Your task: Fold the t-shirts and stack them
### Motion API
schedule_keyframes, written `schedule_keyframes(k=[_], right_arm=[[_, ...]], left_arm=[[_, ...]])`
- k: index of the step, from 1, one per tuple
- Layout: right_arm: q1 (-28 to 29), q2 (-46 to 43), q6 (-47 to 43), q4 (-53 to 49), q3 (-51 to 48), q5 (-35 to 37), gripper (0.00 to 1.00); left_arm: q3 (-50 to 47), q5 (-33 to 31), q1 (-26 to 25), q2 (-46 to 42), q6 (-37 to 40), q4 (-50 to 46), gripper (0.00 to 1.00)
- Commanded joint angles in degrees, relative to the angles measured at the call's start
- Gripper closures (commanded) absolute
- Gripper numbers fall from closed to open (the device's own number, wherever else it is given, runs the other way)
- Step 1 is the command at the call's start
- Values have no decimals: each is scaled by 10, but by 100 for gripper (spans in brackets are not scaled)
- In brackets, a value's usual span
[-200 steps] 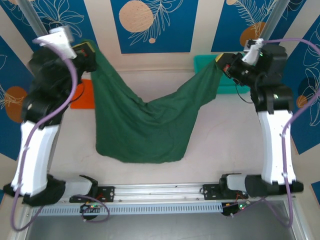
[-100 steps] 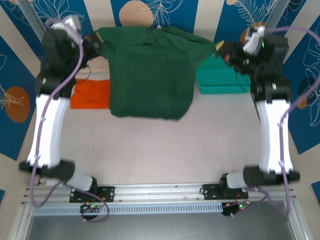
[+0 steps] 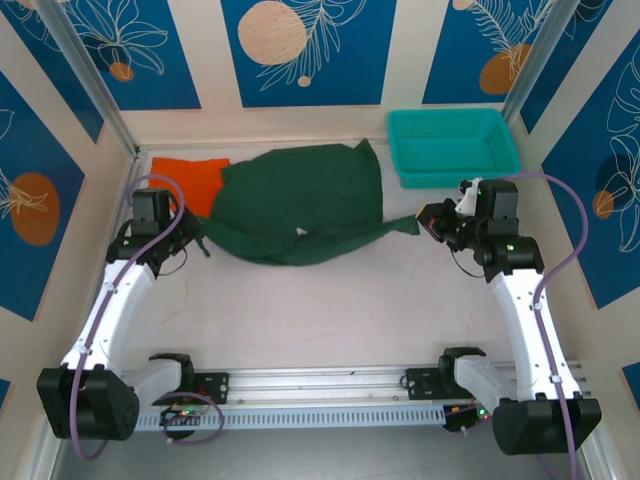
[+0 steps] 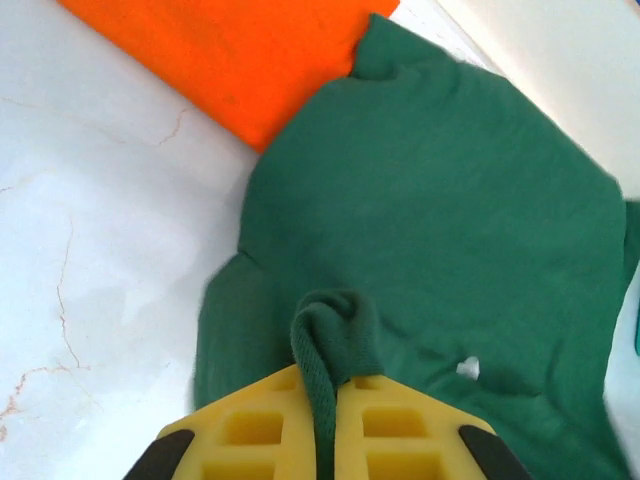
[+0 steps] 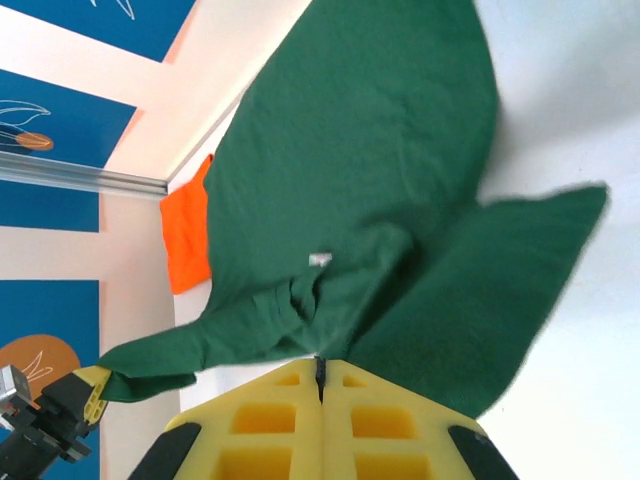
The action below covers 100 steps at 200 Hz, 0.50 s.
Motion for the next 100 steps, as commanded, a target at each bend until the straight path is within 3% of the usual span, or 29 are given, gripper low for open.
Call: schedule_keyframes(k=[1, 68, 83, 100], right_arm=[[3, -21, -13, 9, -4, 9, 100], [2, -39, -2, -5, -61, 13, 100], [2, -59, 7, -38, -81, 9, 100], [2, -97, 29, -78, -119, -6, 100]], left_arm=[[8, 9, 5, -29, -23, 34, 100], [-16, 14, 5, -44, -38, 3, 100], [-27, 0, 3, -58, -48, -35, 80], [-33, -48, 3, -74, -73, -115, 76]])
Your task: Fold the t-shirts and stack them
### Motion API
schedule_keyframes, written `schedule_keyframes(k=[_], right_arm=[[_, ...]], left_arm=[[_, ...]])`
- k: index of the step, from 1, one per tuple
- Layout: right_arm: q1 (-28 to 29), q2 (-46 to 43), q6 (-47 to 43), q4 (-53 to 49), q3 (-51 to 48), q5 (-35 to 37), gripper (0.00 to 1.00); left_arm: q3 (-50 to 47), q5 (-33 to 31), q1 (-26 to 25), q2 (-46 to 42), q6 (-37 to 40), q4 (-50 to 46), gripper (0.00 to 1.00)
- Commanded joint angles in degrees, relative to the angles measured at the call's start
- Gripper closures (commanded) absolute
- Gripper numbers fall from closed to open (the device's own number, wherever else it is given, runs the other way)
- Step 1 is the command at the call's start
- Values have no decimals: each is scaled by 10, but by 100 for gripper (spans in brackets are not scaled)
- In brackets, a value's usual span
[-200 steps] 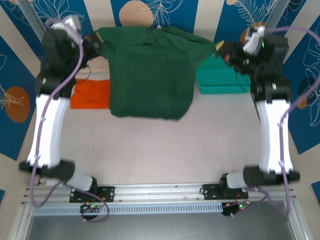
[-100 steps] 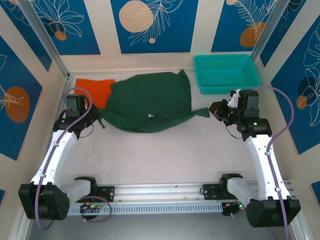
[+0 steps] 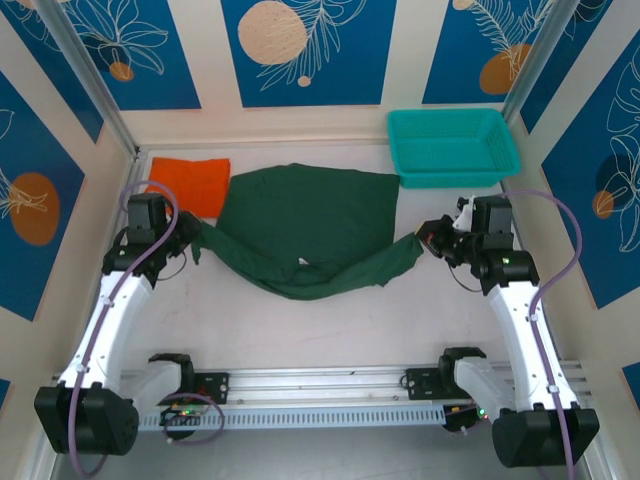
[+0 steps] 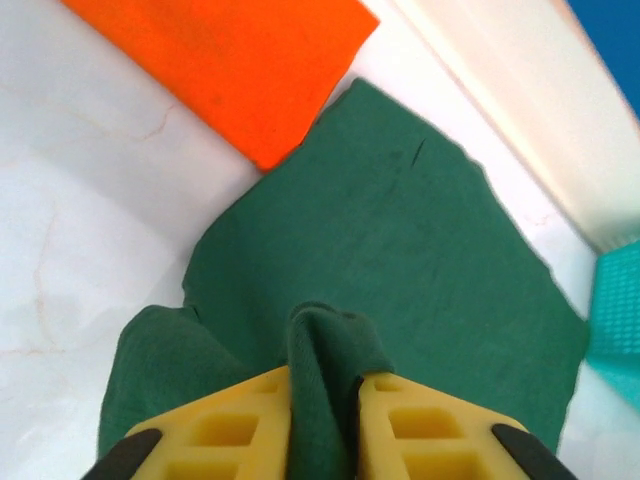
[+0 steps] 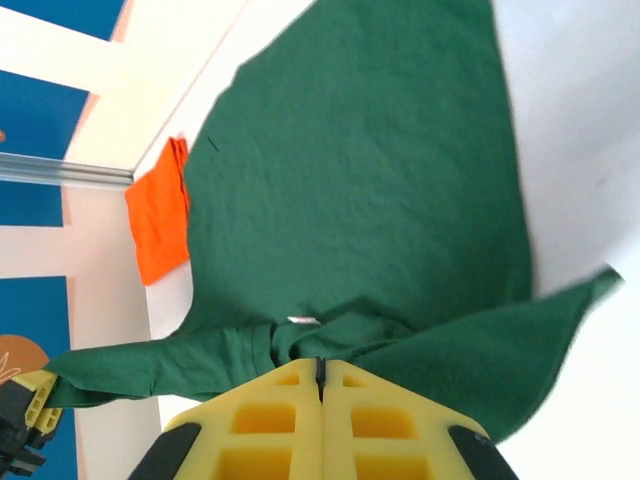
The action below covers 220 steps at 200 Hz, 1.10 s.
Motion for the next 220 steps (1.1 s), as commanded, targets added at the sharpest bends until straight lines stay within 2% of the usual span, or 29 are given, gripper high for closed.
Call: schedule_keyframes(k=[1, 13, 25, 40, 57, 77, 106, 132, 162, 187, 220], right_arm=[[3, -50, 26, -67, -41, -14, 100], [3, -73, 45, -112, -61, 0, 100], [-1, -79, 58, -171, -69, 26, 100], [-2, -71, 59, -212, -75, 37, 100], [-2, -61, 58, -221, -89, 31, 100], [1, -48, 57, -226, -103, 32, 100], [8, -43, 52, -225, -115, 37, 100], [15, -43, 54, -217, -114, 34, 100], [33, -41, 63, -205, -112, 37, 100], [45, -39, 68, -199, -108, 36, 100], [52, -38, 69, -196, -101, 37, 100]], left_arm=[[-11, -52, 3, -28, -32, -104, 75], [-9, -92, 3, -38, -48, -158, 60], [-6, -113, 2, -43, -55, -195, 53], [-5, -110, -8, -47, -64, -210, 50], [-17, -65, -34, -44, -85, -190, 50], [-44, -15, -103, -24, -151, -150, 50], [-45, -5, -250, 56, -252, -88, 50], [-24, 14, -318, 152, -334, -41, 48], [3, 7, -339, 237, -387, 2, 45], [28, -17, -339, 279, -391, 9, 44], [56, 8, -335, 348, -375, 28, 42]])
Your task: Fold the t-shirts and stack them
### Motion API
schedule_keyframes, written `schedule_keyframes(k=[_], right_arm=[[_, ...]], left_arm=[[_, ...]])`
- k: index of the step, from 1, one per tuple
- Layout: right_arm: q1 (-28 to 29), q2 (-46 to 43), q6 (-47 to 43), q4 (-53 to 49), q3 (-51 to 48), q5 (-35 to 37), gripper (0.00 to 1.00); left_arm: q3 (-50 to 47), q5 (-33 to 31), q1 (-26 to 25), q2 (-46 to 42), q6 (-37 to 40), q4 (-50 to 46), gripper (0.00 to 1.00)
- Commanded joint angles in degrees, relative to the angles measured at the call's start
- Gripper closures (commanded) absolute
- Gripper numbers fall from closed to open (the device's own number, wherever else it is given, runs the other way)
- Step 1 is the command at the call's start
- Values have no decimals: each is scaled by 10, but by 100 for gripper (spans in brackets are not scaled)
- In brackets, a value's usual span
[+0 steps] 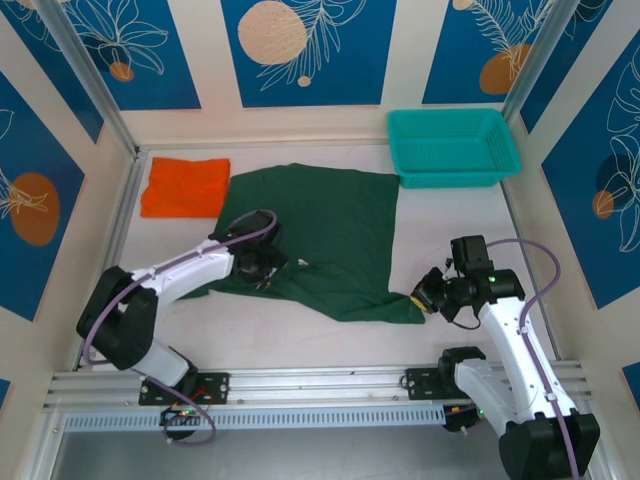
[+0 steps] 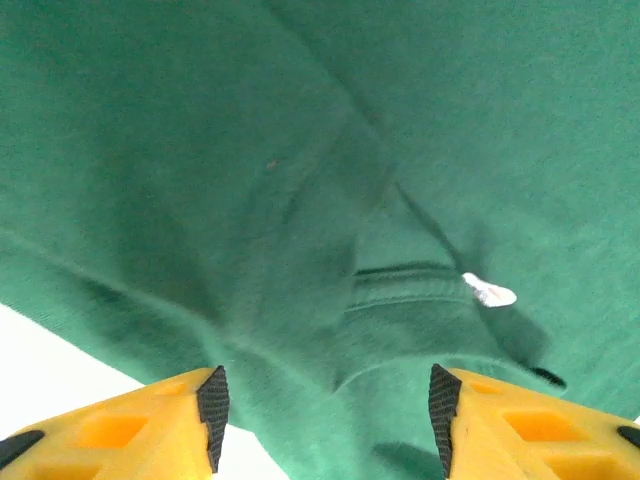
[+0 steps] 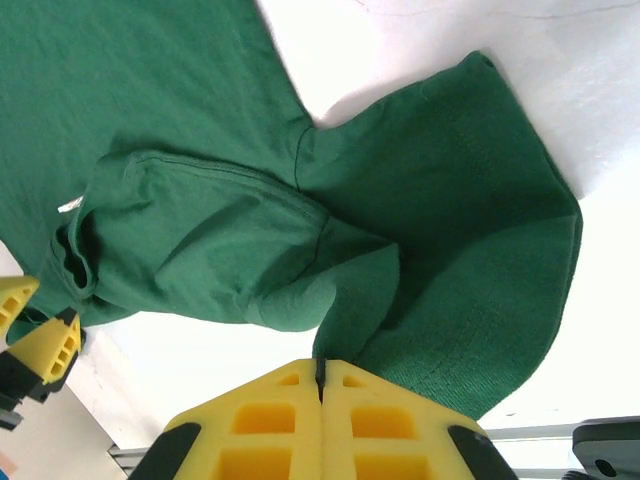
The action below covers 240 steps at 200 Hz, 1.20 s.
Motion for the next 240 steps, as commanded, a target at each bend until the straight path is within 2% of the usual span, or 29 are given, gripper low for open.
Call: schedule_keyframes(k=[1, 10, 27, 47, 72, 100, 135, 163, 185, 203, 240], right_arm=[[6, 0, 10, 0, 11, 0, 100], [6, 2, 9, 0, 14, -1, 100], [6, 3, 6, -2, 22, 1, 100], [6, 5, 3, -6, 35, 4, 100], [4, 10, 2, -4, 58, 5, 100], [-4, 35, -6, 4, 104, 7, 100], [-27, 97, -19, 23, 210, -2, 100], [-29, 136, -24, 22, 272, -14, 100], [-27, 128, -19, 27, 253, -17, 100], [-27, 110, -7, 35, 216, -21, 100], [-23, 79, 3, 32, 164, -28, 100]], left_arm=[[29, 12, 0, 44, -22, 17, 42], [38, 20, 0, 61, -13, 17, 46], [53, 23, 0, 81, -1, -1, 63], [56, -8, -1, 76, 11, -38, 75], [54, -46, 4, 58, 28, -70, 100], [98, -51, 31, 54, 85, -92, 100], [290, -72, 67, 84, 194, -160, 100], [399, -62, 69, 113, 231, -220, 99], [339, -28, 61, 97, 189, -219, 66], [239, -10, 47, 69, 135, -176, 50], [146, -6, 19, 66, 60, -162, 46]])
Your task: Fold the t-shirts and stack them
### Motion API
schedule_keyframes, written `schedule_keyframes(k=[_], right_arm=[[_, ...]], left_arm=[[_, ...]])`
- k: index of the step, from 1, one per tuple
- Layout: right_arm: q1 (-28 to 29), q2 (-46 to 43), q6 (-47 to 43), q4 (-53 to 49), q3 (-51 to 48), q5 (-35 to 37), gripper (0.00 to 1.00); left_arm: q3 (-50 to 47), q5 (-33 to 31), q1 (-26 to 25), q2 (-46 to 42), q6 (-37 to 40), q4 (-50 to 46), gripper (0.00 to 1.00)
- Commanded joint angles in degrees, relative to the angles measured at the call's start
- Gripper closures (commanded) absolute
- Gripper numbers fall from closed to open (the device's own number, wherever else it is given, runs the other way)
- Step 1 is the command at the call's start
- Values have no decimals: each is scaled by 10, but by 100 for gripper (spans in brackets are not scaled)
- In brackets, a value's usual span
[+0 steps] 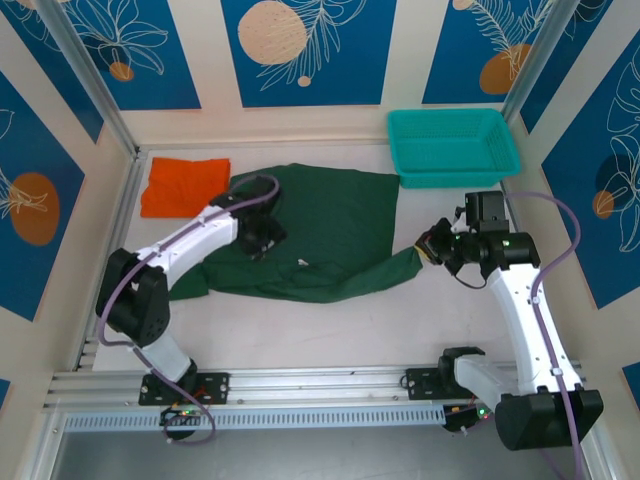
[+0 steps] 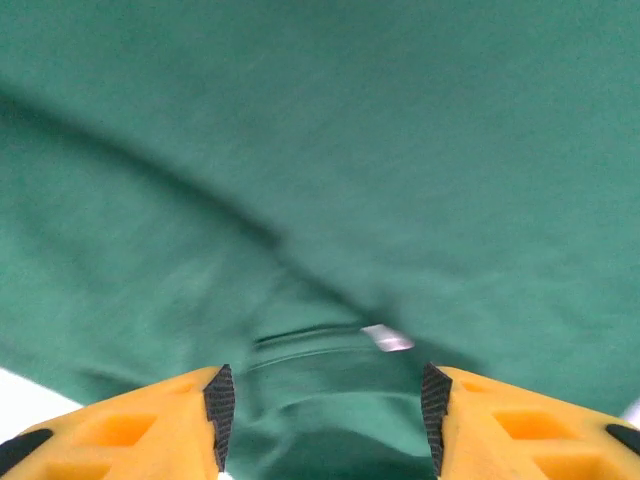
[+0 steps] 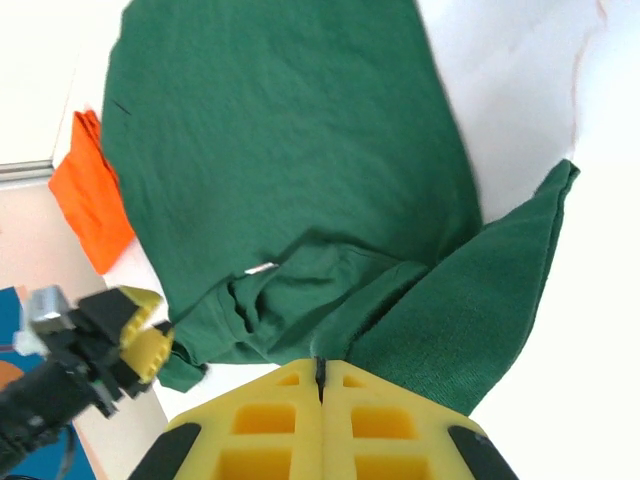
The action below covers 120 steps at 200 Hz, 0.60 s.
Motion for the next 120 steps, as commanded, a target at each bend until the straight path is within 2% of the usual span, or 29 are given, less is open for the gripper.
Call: schedule_keyframes(k=[1, 29, 65, 85, 120], right_arm=[[4, -23, 10, -9, -25, -18, 100], [5, -36, 8, -17, -41, -15, 100], [6, -40, 8, -19, -48, -16, 100], [6, -39, 6, -22, -43, -14, 100], [6, -40, 1, -26, -40, -7, 100]], left_arm=[[-27, 15, -18, -5, -65, -9, 46], [-29, 8, -32, 21, -88, -19, 45], [-32, 46, -47, 74, -107, 10, 43], [-27, 46, -58, 92, -110, 7, 43], [-24, 27, -64, 97, -104, -5, 57]])
